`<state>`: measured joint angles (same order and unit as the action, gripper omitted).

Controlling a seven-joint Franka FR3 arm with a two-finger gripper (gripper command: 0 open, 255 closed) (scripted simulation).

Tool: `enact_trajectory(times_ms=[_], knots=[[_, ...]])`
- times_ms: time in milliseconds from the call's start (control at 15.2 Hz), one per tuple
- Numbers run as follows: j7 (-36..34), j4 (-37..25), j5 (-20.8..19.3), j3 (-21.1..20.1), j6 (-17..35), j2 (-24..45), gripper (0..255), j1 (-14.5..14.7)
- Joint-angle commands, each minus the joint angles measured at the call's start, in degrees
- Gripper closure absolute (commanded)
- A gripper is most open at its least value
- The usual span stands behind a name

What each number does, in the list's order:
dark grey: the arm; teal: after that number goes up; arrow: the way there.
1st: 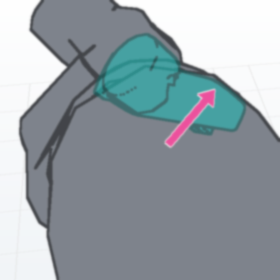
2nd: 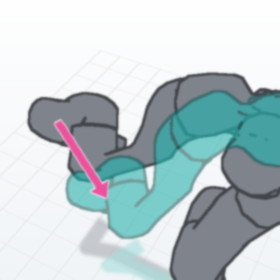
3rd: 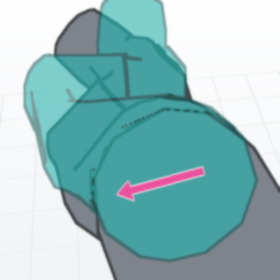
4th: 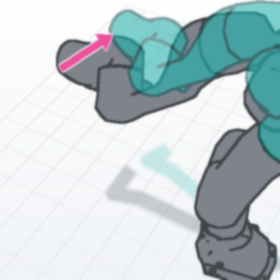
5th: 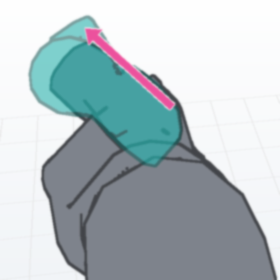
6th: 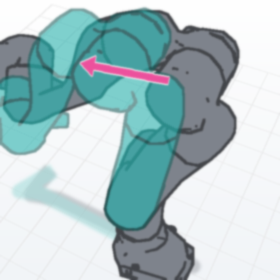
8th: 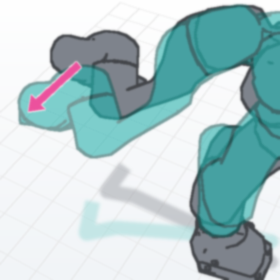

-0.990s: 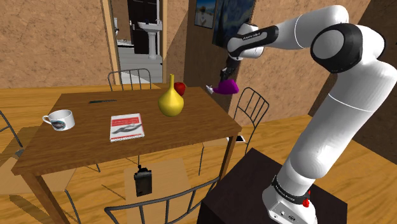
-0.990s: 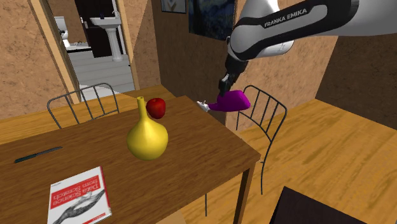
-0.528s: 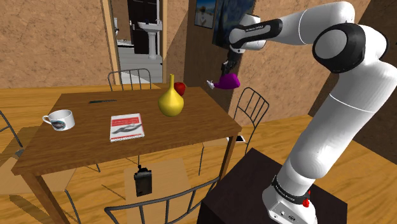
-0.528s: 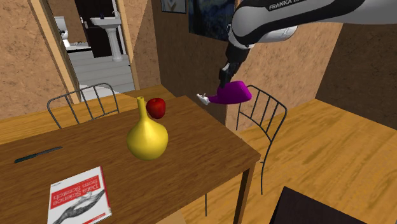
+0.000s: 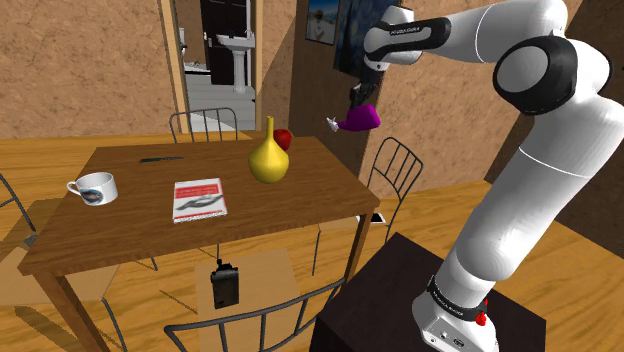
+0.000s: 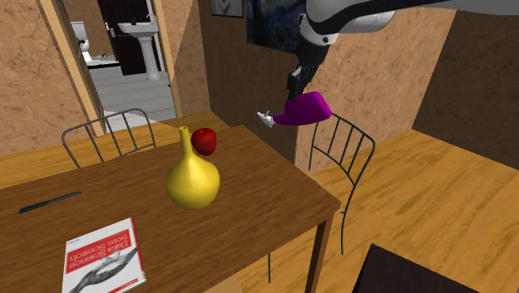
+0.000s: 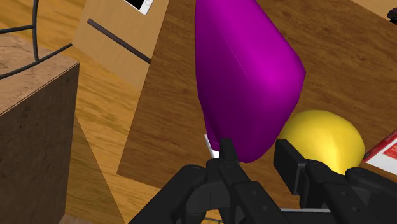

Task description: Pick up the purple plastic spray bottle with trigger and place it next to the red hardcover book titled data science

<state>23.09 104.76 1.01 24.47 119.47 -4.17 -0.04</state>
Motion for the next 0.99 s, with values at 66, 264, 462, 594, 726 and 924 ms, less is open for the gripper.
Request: enact_trajectory(times_ms=[66, 264, 462, 594, 726, 924], knots=[[0.08, -2.59, 0.12, 0.06, -2.37, 0.24, 255, -0.03], [-1.54, -3.47, -0.51, -0.74, -3.55, -0.13, 255, 0.59], [-6.28, -2.22, -2.26, -3.19, -3.29, -1.22, 255, 2.37], [-9.35, -1.74, -3.25, -4.8, -3.23, -1.63, 255, 3.54], [-12.35, -1.54, -4.11, -6.41, -3.26, -1.78, 255, 4.66], [-16.74, -1.75, -5.22, -8.77, -3.47, -1.56, 255, 6.33]])
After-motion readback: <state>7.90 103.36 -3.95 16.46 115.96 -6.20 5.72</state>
